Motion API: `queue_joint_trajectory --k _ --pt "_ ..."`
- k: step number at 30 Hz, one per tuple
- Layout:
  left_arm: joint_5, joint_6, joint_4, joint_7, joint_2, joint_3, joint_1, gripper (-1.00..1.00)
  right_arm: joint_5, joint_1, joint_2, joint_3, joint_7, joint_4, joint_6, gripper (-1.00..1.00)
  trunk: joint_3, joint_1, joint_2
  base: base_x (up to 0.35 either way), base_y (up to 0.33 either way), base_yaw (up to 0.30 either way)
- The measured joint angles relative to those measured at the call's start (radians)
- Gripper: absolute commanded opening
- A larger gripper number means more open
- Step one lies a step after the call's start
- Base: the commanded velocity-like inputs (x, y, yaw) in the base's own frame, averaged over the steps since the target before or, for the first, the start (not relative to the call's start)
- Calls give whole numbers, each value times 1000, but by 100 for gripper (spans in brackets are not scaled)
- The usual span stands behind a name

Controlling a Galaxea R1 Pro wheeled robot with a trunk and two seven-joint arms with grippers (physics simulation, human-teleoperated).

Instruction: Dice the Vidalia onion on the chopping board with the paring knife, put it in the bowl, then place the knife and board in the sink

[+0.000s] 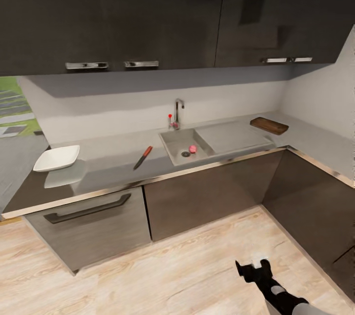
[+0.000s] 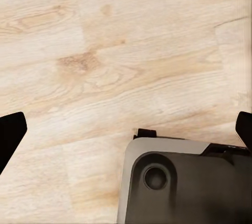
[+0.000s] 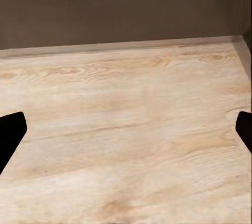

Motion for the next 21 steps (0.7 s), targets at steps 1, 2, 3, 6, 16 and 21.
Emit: queue_joint_trajectory --k 1,2,3,6,16,21 --pt "0 0 0 0 0 0 0 100 -4 8 11 -3 -25 0 -35 100 0 0 0 0 -242 -1" --pt "0 0 0 0 0 0 0 100 -7 46 32 -1 -69 0 -107 100 0 0 0 0 -242 0" --pt "0 0 0 0 0 0 0 100 -9 107 68 1 -131 0 -221 100 0 0 0 0 -241 0" --pt "0 0 0 0 0 0 0 100 -10 201 123 -3 -237 0 -414 100 0 0 0 0 -241 0" --pt "0 0 1 0 0 -1 0 100 -10 399 213 -5 -388 -2 -640 100 0 0 0 0 -205 0" --pt "0 -1 0 0 0 -1 0 100 -12 408 215 -5 -395 -5 -640 100 0 0 0 0 -39 0"
